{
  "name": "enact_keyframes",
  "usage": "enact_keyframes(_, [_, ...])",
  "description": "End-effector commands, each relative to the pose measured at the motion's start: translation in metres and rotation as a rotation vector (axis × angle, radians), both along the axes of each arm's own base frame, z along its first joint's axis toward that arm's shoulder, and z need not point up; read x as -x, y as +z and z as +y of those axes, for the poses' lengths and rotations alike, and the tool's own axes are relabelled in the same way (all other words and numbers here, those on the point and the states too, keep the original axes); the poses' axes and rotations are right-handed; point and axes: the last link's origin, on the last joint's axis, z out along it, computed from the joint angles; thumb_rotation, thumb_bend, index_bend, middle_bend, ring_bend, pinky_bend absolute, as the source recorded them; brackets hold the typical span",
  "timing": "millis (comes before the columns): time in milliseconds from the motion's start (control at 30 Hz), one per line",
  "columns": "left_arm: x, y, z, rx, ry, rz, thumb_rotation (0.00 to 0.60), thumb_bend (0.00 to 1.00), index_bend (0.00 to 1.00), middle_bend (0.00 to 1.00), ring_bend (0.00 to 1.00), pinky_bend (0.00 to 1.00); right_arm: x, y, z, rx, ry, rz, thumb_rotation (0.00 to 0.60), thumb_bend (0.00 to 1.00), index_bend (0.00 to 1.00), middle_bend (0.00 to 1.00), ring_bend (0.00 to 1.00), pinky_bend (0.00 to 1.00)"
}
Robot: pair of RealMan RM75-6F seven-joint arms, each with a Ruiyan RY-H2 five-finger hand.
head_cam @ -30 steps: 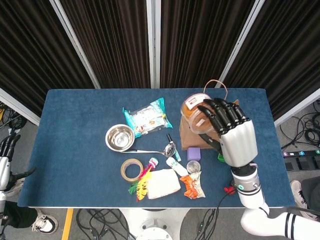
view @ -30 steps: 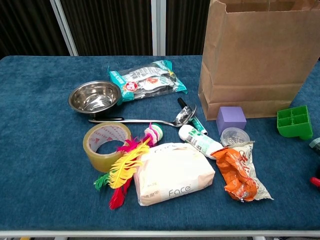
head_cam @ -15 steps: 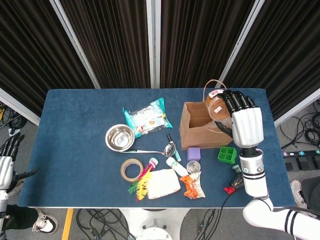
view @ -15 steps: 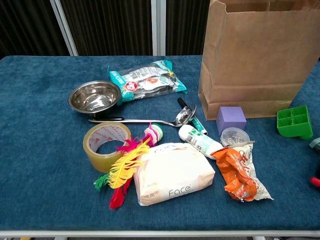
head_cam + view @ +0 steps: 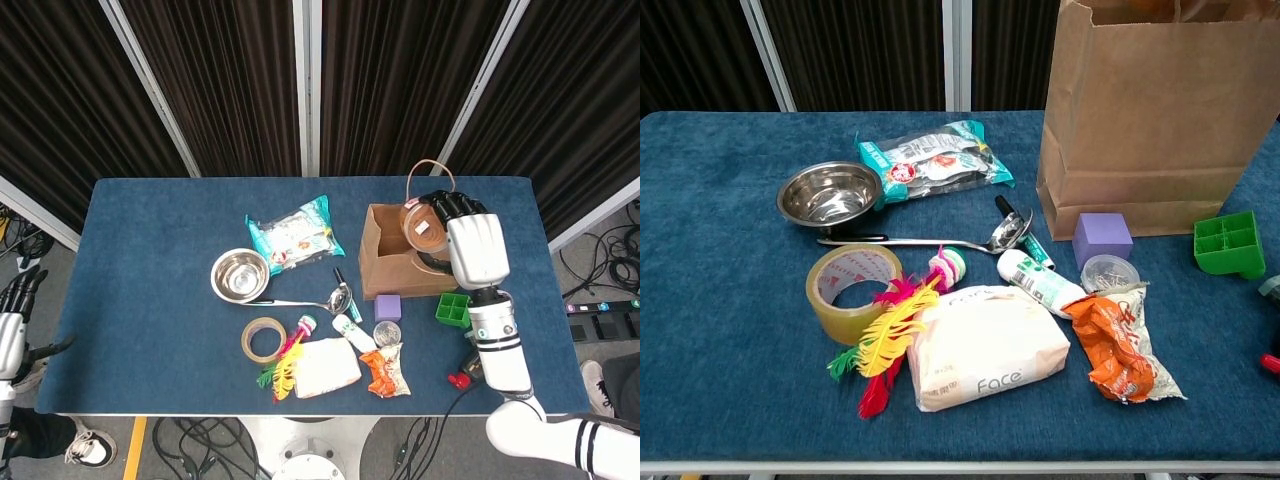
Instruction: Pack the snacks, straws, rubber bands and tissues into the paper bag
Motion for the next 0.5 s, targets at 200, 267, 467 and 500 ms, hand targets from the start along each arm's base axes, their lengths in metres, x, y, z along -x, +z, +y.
enact_keyframes(200, [-0.0003,-0.0018,0.0015,0.008,0.003,0.003,0.6,0.04,0.1,0.14,0.01,0.14,-0.002,0.0005,-0.0023,-0.041,0.002,-0.036,0.6,0.01,0.27,0.3,0.23,0.37])
enact_keyframes(267, [-0.0004,-0.0011,0.0021,0.005,0.002,0.003,0.6,0.04,0.1,0.14,0.01,0.14,-0.0013,0.0017,-0.002,-0.039,0.003,-0.041,0.6,0.0,0.26,0.3,0.22,0.36])
enact_keyframes(467, [-0.0006,0.0002,0.0015,0.002,0.001,0.003,0.6,0.04,0.1,0.14,0.01,0.14,0.0038,0.0028,-0.0013,-0.057,-0.009,-0.041,0.6,0.0,0.22,0.3,0.22,0.36])
enact_keyframes(500, [-0.0005,0.0001,0.0012,0.002,0.001,0.004,0.6,0.04,0.1,0.14,0.01,0.14,0.0045,0.0029,-0.0015,-0.058,-0.009,-0.042,0.6,0.0,0.21,0.3,0.22,0.36])
